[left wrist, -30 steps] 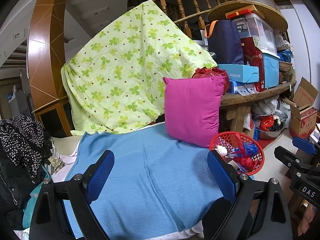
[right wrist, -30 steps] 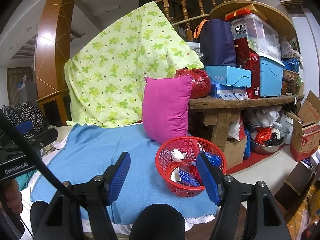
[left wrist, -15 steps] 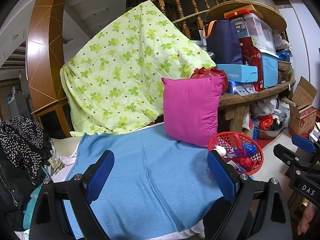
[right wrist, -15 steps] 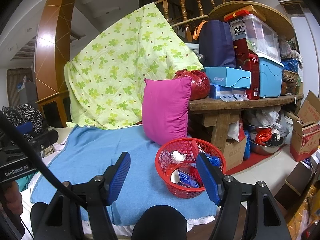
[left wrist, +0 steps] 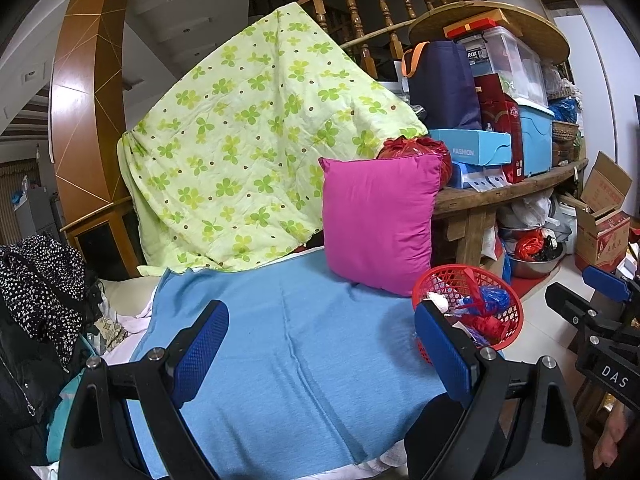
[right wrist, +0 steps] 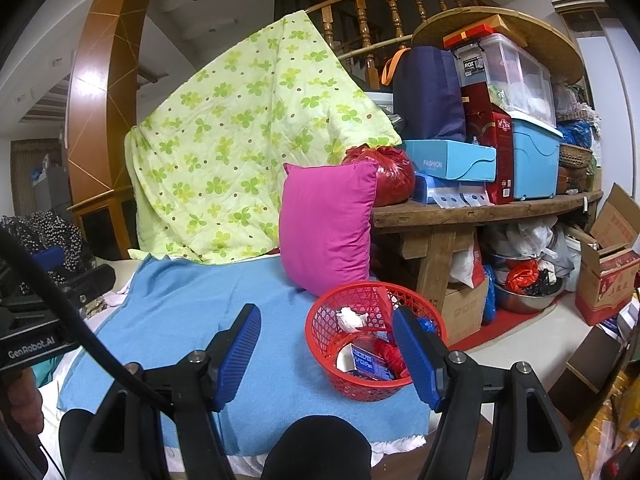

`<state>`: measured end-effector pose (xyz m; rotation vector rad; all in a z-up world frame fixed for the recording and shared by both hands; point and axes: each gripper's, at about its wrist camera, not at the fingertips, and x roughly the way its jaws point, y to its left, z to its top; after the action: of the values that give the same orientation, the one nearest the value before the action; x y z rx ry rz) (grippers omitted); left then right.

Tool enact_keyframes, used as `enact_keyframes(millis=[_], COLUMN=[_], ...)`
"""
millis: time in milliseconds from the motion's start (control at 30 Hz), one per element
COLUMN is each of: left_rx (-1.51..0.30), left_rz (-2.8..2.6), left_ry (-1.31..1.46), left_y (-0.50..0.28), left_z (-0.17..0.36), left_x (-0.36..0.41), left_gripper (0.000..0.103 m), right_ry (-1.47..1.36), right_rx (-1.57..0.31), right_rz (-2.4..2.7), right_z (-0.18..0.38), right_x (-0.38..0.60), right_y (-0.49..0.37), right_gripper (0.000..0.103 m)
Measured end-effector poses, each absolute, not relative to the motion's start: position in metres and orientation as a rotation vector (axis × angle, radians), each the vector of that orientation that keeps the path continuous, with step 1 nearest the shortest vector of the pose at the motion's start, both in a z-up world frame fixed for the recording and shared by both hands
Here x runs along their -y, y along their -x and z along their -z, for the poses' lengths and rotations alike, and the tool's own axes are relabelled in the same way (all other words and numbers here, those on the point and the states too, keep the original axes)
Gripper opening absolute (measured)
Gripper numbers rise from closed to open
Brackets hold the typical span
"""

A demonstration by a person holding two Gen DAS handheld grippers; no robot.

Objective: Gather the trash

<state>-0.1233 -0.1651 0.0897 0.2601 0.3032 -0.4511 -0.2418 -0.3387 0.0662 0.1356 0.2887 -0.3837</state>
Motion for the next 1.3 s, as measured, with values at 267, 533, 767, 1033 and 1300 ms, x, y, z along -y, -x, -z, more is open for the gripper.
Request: enact_keyframes(millis=[267, 533, 767, 1033, 1300], left_rx=[-0.303, -0.303, -0.300, -0.304, -0.312], left_rz=[0.460, 0.470, 0.480, 0.487, 0.502], left_ry=[-0.266, -0.266, -0.269, -0.270, -0.275], left_y=[0.1238, 0.1252, 0.1269, 0.1266, 0.1209], left_z=[-0.0892, -0.0897, -0.0900, -0.0885, -0.0849], left_x=[0.1652, 0.1647, 0.1663, 0.1671, 0.1713], left_gripper=[0.094, 0.094, 0.094, 0.094, 0.094], right_ry=[-0.134, -0.130, -0.123, -0.117, -0.107], right_rx=[-0.286, -0.284, -0.277, -0.278, -0.289], right_rz=[0.390, 0.397, 0.408, 0.411, 0.413], right_z=[-0.0657, -0.0647, -0.0642, -0.0634, -0.0615], right_x=[0.3350, 0.3350, 0.3381, 0.3377, 0.3407], right_y=[0.2432, 0.2439, 0.2474, 0.2479, 0.2406], right_gripper=[0.072, 0.072, 0.072, 0.072, 0.072])
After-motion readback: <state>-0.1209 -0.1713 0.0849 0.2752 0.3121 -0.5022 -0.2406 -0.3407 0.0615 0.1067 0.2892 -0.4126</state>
